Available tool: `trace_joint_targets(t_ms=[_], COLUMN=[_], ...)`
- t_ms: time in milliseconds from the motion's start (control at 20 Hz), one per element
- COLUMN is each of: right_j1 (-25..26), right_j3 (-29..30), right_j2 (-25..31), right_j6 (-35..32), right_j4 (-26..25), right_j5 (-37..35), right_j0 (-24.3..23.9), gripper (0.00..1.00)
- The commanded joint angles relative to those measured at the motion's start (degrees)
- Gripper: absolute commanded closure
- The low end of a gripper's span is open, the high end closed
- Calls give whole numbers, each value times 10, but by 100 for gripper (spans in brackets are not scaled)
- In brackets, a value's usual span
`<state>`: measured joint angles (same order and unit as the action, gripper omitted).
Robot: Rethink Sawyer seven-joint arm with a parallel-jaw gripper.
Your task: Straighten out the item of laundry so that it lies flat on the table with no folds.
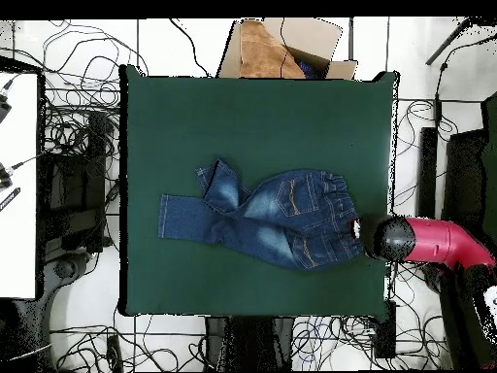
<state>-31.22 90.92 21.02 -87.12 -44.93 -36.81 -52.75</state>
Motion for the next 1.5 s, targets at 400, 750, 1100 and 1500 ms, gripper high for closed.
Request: trace_joint_targets(t_ms=[400, 750, 1100, 1500], right_j1=[28, 29, 49, 57], right_j3=[11, 21, 23, -23], right_j2=[74, 82, 98, 54], right_j6=[54, 46, 45, 65], right_j4=[127, 142, 159, 101], right_j5=[-79, -65, -58, -70], right_j0=[-29, -30, -46, -12], gripper=[0, 0, 0, 0])
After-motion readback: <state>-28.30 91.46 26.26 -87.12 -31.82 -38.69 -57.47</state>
